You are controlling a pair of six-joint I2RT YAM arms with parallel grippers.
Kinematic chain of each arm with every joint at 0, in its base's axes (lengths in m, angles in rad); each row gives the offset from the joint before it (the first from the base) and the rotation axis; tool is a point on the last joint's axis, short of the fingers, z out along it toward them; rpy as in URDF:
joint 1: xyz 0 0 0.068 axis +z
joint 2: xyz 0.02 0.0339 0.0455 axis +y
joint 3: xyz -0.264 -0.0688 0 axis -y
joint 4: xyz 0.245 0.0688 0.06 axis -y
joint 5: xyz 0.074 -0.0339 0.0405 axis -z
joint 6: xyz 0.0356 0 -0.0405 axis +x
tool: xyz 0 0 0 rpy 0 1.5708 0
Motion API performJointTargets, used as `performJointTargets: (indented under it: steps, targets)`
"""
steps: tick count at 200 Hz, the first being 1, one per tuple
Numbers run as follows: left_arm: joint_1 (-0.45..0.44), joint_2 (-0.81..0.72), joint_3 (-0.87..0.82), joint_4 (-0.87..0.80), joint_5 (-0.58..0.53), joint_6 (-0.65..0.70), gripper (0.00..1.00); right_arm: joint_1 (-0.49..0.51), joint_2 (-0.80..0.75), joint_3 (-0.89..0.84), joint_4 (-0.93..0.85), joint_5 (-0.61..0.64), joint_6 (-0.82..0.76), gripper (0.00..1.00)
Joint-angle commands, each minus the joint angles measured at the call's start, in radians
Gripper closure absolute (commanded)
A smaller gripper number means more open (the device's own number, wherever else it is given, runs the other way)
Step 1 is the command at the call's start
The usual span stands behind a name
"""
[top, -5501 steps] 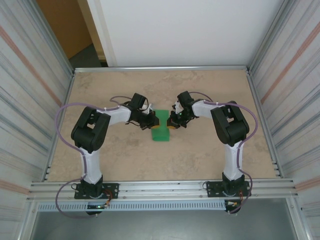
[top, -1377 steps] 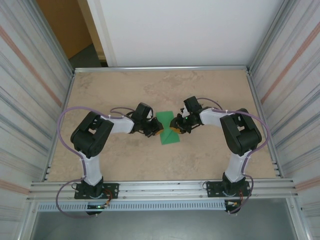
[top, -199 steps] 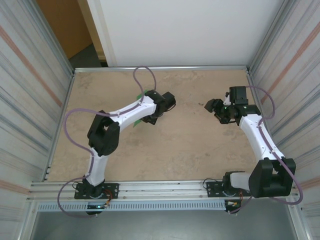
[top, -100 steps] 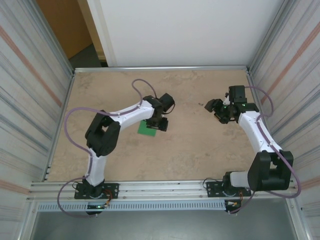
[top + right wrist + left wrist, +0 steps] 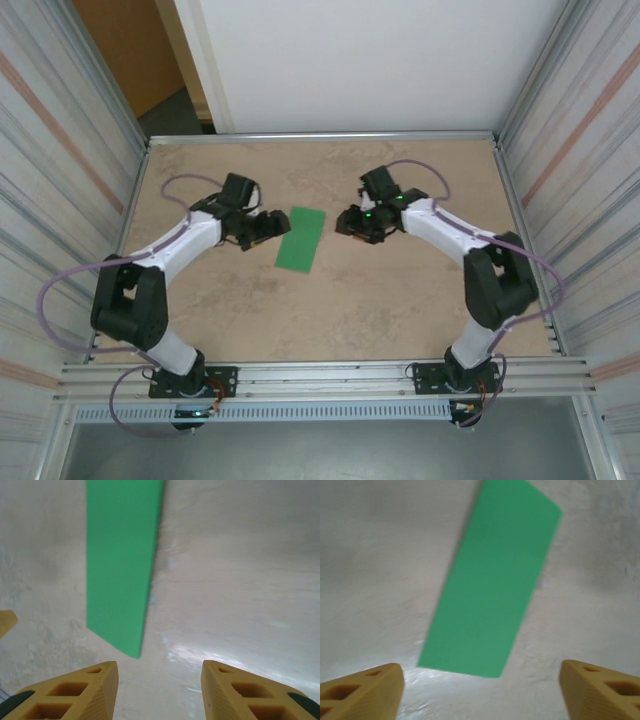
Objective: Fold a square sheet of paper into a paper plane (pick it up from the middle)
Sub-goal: Move the paper to the center of the table.
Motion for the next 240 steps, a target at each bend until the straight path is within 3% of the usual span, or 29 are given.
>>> performJointTargets:
  steps: [1, 18, 65, 174, 211, 240]
  targets:
    - [0.062, -0.125, -0.11, 0.086, 0.064, -0.045, 0.09, 0.075, 0.089, 0.088, 0.017, -0.003, 0.023, 0.57]
    - [0.105, -0.191, -0.173, 0.087, 0.063, -0.05, 0.01, 0.117, 0.168, 0.151, 0.018, -0.002, 0.033, 0.6]
    - [0.123, -0.241, -0.169, 0.002, 0.099, 0.01, 0.01, 0.172, 0.313, 0.262, -0.002, 0.005, 0.046, 0.64]
    - [0.121, -0.213, -0.177, 0.046, 0.151, 0.021, 0.01, 0.19, 0.456, 0.312, -0.097, -0.012, 0.003, 0.64]
    - [0.094, -0.192, -0.169, 0.06, 0.148, 0.026, 0.01, 0.186, 0.441, 0.249, -0.175, 0.025, -0.106, 0.65]
    - [0.064, -0.15, -0.154, 0.096, 0.179, 0.016, 0.01, 0.175, 0.34, 0.098, -0.193, -0.011, -0.311, 0.65]
